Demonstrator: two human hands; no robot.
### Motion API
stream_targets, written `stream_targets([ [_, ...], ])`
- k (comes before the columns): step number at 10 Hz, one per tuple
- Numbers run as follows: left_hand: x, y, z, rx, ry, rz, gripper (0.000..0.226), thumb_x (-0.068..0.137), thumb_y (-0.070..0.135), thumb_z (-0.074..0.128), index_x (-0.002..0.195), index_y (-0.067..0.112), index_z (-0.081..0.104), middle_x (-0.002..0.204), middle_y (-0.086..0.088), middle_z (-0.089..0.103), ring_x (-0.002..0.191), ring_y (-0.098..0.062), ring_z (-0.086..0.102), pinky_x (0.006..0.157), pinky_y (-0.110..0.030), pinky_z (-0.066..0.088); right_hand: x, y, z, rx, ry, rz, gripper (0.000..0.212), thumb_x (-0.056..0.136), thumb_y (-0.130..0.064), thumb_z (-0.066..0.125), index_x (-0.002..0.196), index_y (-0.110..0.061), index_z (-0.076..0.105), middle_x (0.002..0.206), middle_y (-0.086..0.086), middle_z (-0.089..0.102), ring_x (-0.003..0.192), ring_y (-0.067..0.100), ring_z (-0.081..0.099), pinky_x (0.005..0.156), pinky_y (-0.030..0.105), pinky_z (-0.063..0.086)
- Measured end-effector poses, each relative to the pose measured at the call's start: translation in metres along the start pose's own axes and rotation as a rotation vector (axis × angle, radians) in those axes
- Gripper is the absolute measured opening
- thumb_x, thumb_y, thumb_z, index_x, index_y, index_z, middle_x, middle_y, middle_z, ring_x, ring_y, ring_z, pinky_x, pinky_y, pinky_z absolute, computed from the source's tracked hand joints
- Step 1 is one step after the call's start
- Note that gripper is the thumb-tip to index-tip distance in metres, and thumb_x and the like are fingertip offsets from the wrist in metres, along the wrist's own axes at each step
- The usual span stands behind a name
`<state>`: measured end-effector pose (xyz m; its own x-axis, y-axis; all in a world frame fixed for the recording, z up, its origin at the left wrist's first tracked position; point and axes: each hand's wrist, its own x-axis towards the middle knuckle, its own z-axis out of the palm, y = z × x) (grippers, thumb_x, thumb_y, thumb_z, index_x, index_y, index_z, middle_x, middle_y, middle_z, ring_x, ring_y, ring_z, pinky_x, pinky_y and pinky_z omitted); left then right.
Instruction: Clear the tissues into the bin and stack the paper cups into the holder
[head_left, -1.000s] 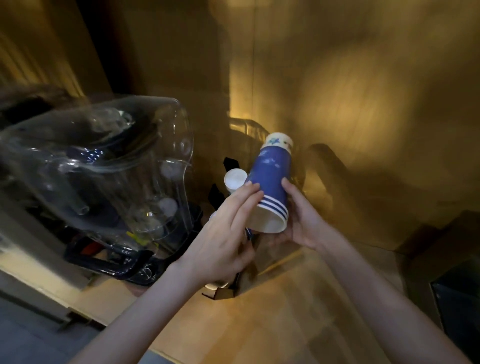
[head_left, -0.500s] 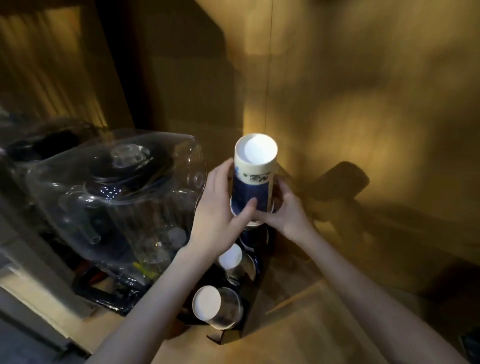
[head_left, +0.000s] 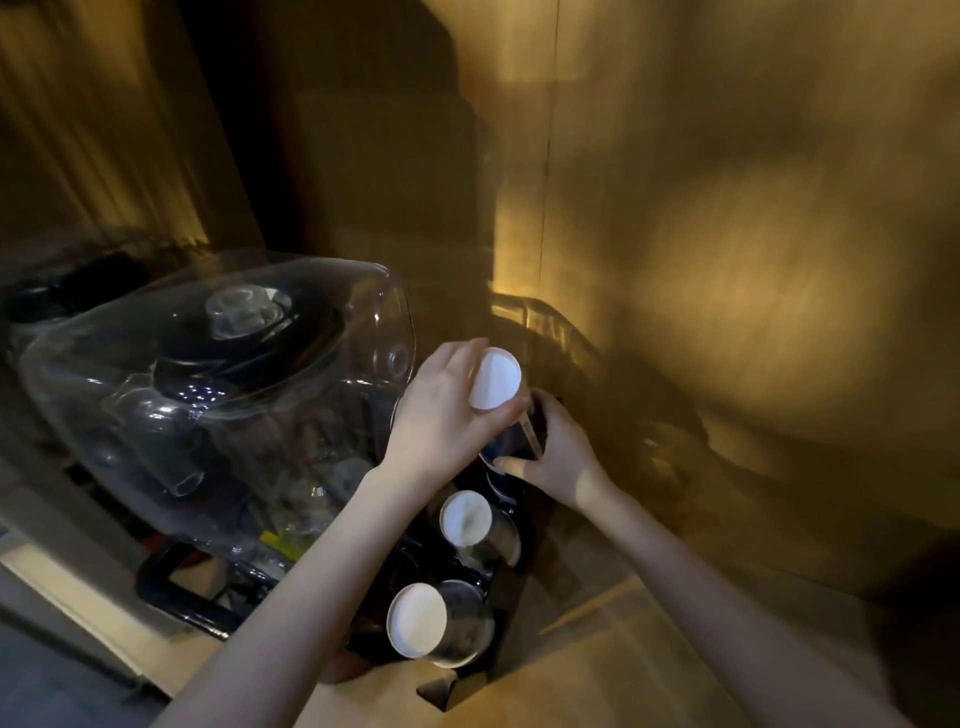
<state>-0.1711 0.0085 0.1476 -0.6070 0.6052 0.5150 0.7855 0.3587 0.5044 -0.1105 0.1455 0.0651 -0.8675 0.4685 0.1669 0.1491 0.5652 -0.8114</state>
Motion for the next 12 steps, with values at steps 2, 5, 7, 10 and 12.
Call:
stream_targets([
  [2,-0.003,-0.017,0.030,0.038,-0.133,-0.079,0.065,0.075,0.040,0.068,0.129,0.012,0.043,0.131,-0.008,0.051,0.119,-0.023,0.049,0.094,-0.037,0.044,0.000,0.006,0.001,-0.023,-0.006,-0.052,0.081,0.070,-0.028,0.077,0.137,-0.014,0.034,0.137,0.008,0.047,0.127,0.022,0.044,0.103,0.039,0.042],
  [5,-0.008,-0.028,0.066,0.016,-0.244,-0.152,0.062,0.084,0.032,0.062,0.134,0.006,0.037,0.134,-0.013,0.042,0.120,-0.027,0.047,0.095,-0.033,0.042,-0.007,0.007,0.000,-0.269,0.040,-0.130,0.060,0.080,-0.023,0.066,0.133,-0.017,0.039,0.130,0.006,0.053,0.121,0.022,0.048,0.095,0.031,0.040],
  [7,-0.002,-0.030,0.070,0.083,-0.287,-0.145,0.063,0.088,0.033,0.055,0.137,0.005,0.030,0.138,-0.015,0.040,0.122,-0.031,0.046,0.094,-0.037,0.043,-0.009,0.004,-0.003,-0.396,0.044,-0.138,0.052,0.085,-0.022,0.056,0.134,-0.018,0.039,0.127,0.007,0.058,0.118,0.025,0.050,0.093,0.035,0.043],
  [10,0.034,0.005,0.034,0.322,-0.403,-0.107,0.052,0.087,0.047,0.049,0.121,0.007,0.048,0.117,-0.016,0.060,0.106,-0.032,0.057,0.075,-0.038,0.045,-0.040,-0.056,-0.071,0.107,0.280,-0.016,0.023,0.087,-0.013,0.058,0.110,-0.013,0.061,0.107,0.002,0.064,0.104,0.015,0.057,0.090,0.019,0.044],
  [12,0.073,0.069,-0.014,0.130,-0.226,0.024,0.033,0.088,0.032,0.050,0.108,0.008,0.062,0.101,-0.017,0.067,0.091,-0.036,0.062,0.077,-0.041,0.052,-0.095,-0.133,-0.167,0.750,0.729,-0.253,0.022,0.090,-0.002,0.048,0.079,-0.016,0.061,0.054,-0.003,0.068,0.059,0.011,0.064,0.063,0.022,0.053],
])
